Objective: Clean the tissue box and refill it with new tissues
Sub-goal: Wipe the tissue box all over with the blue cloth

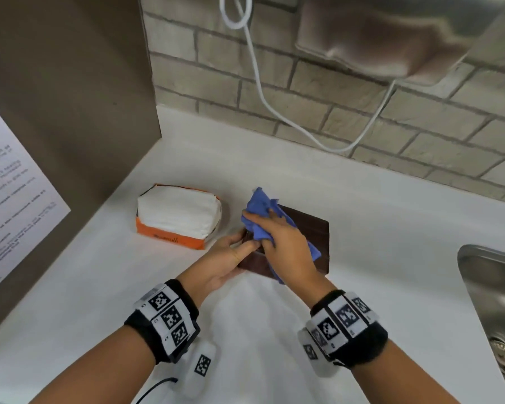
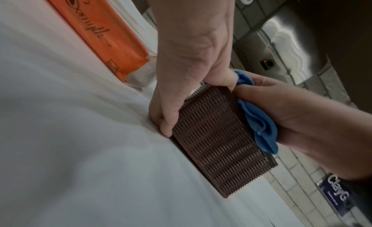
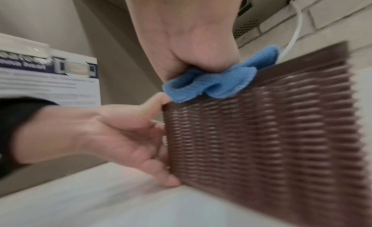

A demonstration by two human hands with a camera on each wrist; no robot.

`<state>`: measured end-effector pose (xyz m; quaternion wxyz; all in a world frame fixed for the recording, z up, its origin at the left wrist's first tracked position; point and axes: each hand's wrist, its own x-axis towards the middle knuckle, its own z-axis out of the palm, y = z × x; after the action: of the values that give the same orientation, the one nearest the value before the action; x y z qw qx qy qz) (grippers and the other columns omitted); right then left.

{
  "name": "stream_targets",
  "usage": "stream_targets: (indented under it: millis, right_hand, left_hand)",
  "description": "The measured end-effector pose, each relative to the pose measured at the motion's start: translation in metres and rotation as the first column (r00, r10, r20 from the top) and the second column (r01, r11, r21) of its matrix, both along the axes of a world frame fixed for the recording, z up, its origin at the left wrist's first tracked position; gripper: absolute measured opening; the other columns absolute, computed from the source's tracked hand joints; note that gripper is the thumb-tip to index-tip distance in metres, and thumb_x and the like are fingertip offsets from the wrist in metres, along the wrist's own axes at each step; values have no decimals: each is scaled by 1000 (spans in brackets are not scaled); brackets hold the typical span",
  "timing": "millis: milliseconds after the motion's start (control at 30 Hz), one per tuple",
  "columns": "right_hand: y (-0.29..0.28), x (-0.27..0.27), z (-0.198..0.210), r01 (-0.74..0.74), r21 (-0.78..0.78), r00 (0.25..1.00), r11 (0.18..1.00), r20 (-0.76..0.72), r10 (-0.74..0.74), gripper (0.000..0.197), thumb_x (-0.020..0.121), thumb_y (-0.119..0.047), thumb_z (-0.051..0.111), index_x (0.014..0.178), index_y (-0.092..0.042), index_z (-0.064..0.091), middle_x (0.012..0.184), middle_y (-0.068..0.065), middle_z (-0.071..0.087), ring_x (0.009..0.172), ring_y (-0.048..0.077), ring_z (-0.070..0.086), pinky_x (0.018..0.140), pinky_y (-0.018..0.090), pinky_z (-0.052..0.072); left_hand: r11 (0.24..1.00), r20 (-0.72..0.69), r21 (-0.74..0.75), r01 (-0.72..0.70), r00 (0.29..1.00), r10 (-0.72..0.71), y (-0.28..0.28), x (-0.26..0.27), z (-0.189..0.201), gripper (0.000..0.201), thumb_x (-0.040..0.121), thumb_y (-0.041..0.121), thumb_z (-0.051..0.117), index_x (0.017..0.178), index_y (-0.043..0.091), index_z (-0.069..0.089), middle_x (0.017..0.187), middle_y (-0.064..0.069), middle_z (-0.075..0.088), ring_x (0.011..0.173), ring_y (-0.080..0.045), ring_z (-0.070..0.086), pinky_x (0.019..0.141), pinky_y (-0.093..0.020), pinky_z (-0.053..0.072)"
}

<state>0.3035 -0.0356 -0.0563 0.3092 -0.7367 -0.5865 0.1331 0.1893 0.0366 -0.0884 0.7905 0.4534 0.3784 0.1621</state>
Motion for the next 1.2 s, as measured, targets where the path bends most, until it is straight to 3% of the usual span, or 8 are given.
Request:
stream_targets:
  millis: [167,367,533,633,767,900,1067,1200]
  right_hand:
    - [3,45,-5,112,-28,991,993,83,-110,52,95,-5,46,140,-31,47,141,8,52,133,30,44,106,37,39]
    - [-10,65,-17,376,-27,925,926,68,-374,43,97,-16,49,137,-33,50,135,8,55,124,33,49,104,41,41]
    - [16,23,-3,282,-58,950,958,160,-270,67,80,-73,32,135,-38,50,130,0,58,124,22,49,103,39,41]
    - [16,2,-1,212,8,969,977,132,-211,58,88,-64,31,131,-34,57,136,2,55,130,21,47,106,33,40]
    - [2,-8,-10,106,95,986,990,121,-117,31,95,-26,55,126,-30,63,129,7,61,121,21,56,96,21,40]
    - [15,23,-8,216,35,973,976,78,-218,35,99,-27,49,132,-34,56,137,8,56,129,23,49,96,25,41]
    - [11,-3,-10,189,24,975,982,111,-191,35,99,-24,49,133,-31,56,140,8,53,133,21,46,101,22,38]
    - [10,12,-4,92,-5,991,996,95,-91,36,99,-23,50,133,-31,56,138,7,55,133,23,45,99,24,39]
  left_hand:
    - [999,-12,-35,-34,999,33,-3,-1,1,41,94,13,62,135,15,56,122,-11,69,108,-23,69,86,-29,59]
    - [999,0,-34,-10,1000,10,-1,-2,5,36,95,14,62,131,17,59,112,-4,72,94,-13,70,80,-23,59]
    - [1000,-13,-10,-10,1000,10,-1,-2,6,32,95,13,61,127,20,62,103,-3,74,89,-12,72,78,-23,60]
    - [1000,1,-3,-19,1000,19,-1,-1,6,32,95,14,61,125,22,62,96,1,75,74,-2,73,64,-17,58]
    - [1000,-2,6,-5,1000,5,-2,-2,7,34,95,17,61,129,19,61,102,-1,75,84,-6,73,73,-23,60]
    - [1000,-12,-16,-4,1000,4,-5,-2,7,37,95,15,61,132,17,59,115,-9,73,105,-22,70,95,-35,56]
    - [1000,8,-1,-15,1000,16,-3,-2,5,33,95,15,61,128,18,62,110,-7,75,93,-16,74,77,-25,60]
    - [1000,-15,3,-27,1000,27,-4,-1,2,35,95,18,61,130,20,60,115,-8,73,104,-21,71,86,-30,59]
